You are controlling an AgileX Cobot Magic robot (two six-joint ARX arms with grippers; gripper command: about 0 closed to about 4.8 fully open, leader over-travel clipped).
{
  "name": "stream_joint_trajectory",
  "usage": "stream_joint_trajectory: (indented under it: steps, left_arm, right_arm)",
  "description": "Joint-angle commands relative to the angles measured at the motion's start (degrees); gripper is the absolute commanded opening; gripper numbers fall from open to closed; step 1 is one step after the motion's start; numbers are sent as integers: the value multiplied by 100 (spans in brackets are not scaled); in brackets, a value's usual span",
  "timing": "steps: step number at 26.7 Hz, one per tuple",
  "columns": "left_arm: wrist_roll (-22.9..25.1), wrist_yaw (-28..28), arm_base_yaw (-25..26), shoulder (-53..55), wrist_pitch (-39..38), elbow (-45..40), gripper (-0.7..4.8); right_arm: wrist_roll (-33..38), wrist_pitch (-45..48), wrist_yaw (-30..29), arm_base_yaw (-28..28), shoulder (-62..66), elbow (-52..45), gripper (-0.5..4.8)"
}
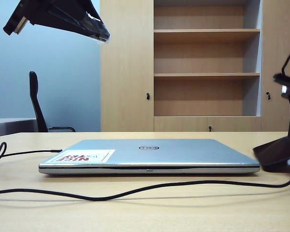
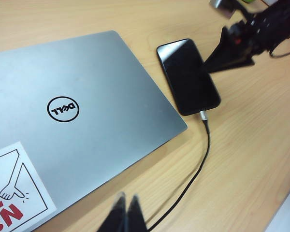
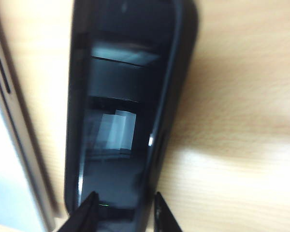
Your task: Pick up the charging cable and the phone, plug the charging cable into the charging port on the phone, and finally place them back on the table.
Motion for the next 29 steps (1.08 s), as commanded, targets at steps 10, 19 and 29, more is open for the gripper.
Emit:
stream_joint_trajectory:
  steps: [10,19,29]
  left_arm:
    - [39,-2,26,-229,-444,28,-5]
    - [269,-9,48,-1067,-883,-101,-5]
    - [442,-9,46,-2124,-905,-1040,-5]
  right_arm:
    - [-33,-588,50,74,-704,686,34]
    - [-33,538,857,787,-2542,306,-3]
    - [184,1405,850,1709,-4404,-721,-3]
